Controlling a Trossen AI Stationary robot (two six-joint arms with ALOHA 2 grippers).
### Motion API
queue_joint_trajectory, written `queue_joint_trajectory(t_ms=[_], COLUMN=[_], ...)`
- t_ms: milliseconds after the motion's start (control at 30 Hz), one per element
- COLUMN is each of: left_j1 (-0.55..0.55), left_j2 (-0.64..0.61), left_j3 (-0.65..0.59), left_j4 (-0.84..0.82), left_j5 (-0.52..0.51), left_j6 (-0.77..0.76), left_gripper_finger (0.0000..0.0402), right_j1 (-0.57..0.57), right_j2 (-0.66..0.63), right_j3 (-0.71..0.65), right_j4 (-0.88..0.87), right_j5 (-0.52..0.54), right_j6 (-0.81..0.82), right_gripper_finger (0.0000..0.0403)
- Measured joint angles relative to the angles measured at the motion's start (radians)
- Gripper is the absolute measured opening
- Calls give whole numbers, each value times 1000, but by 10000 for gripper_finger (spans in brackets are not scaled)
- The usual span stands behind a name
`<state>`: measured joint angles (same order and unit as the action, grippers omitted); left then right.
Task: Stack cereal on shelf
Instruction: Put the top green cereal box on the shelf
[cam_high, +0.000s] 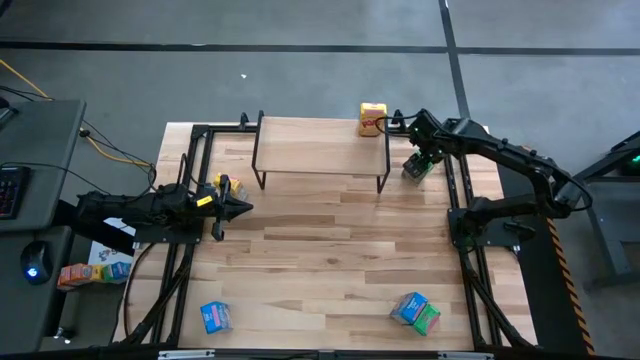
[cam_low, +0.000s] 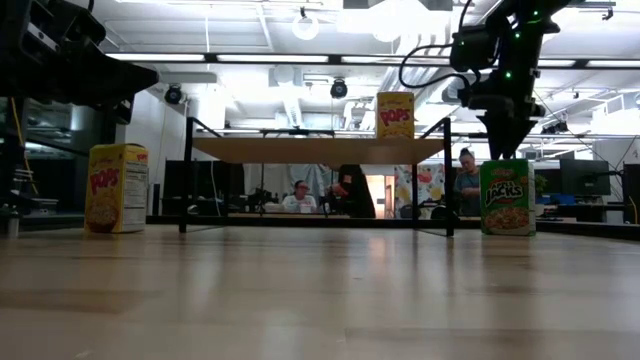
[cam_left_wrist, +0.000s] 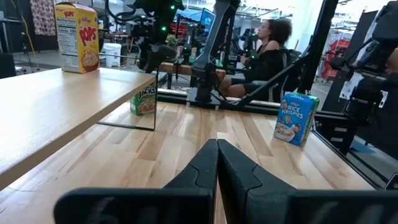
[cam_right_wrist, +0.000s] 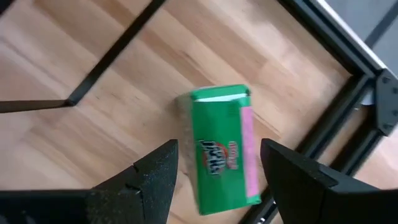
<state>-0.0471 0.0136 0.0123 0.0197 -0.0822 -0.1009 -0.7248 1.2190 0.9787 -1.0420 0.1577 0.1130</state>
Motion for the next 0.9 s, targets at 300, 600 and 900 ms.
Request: queue_joint_trajectory(t_ms=[300,600,900], left_j1=[0,0,0], left_j2=[0,0,0], left_j3=[0,0,0], left_j4=[0,0,0], left_j5=[0,0,0], left_j6=[0,0,0], left_gripper_finger=[0,0,0], right_j1=[0,0,0], right_j2=[0,0,-1], right_j3=[0,0,-20], right_j4=[0,-8,-27], right_j5=[-9,-11,-13], right_j6=[-6,-9,-41], right_gripper_finger=[224,281,313])
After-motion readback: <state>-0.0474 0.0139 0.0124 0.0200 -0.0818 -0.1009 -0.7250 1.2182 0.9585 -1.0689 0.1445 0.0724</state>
